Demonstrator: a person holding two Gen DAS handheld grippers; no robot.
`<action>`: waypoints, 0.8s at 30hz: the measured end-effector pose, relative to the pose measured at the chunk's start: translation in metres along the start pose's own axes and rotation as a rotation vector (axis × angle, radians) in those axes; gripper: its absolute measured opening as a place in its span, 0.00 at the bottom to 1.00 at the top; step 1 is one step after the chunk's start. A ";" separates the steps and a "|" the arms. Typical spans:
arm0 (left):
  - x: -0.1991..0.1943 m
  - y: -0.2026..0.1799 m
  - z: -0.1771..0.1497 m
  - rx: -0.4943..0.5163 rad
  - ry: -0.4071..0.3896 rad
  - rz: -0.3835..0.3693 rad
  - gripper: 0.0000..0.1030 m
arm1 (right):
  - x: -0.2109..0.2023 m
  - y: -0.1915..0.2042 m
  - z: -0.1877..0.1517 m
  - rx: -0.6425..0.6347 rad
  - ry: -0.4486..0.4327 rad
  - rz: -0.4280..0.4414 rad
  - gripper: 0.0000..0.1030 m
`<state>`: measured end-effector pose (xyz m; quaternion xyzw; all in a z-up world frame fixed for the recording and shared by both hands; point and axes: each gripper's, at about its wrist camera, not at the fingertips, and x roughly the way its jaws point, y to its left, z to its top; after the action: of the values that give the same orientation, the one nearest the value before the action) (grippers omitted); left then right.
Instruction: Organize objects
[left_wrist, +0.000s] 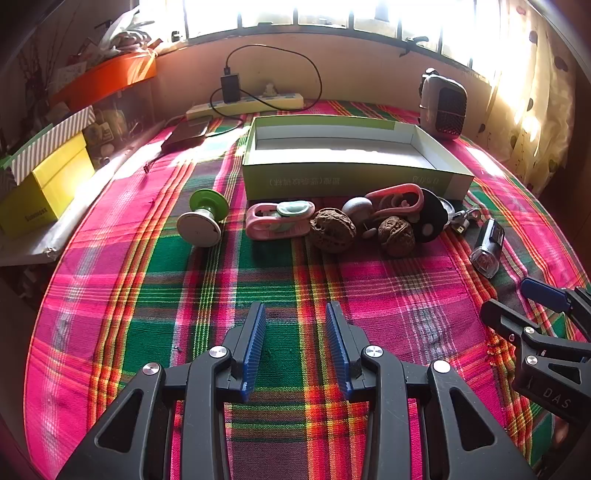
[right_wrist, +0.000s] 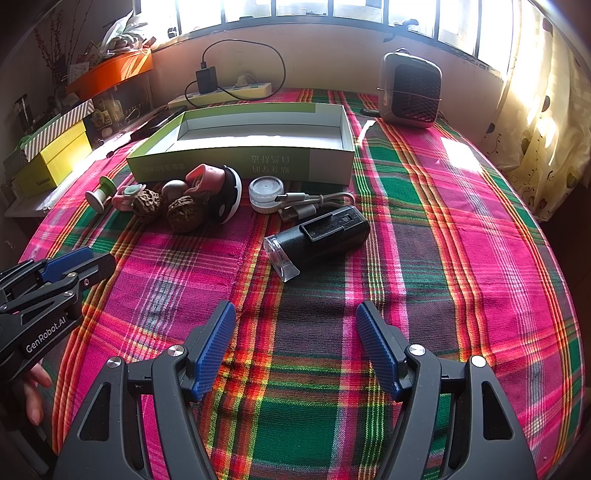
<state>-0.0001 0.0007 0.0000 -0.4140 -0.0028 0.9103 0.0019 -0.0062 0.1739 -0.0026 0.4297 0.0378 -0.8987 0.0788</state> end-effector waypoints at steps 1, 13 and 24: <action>0.000 0.000 0.000 0.002 0.001 -0.001 0.30 | 0.000 0.000 0.000 0.000 0.000 0.000 0.66; -0.001 0.006 0.002 0.032 0.021 -0.039 0.30 | 0.001 0.000 -0.001 0.003 0.001 0.002 0.66; -0.008 0.031 -0.001 -0.010 0.021 -0.101 0.30 | 0.004 -0.020 0.018 0.129 -0.014 0.033 0.66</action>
<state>0.0056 -0.0304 0.0048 -0.4229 -0.0284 0.9045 0.0459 -0.0262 0.1907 0.0055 0.4280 -0.0279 -0.9009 0.0659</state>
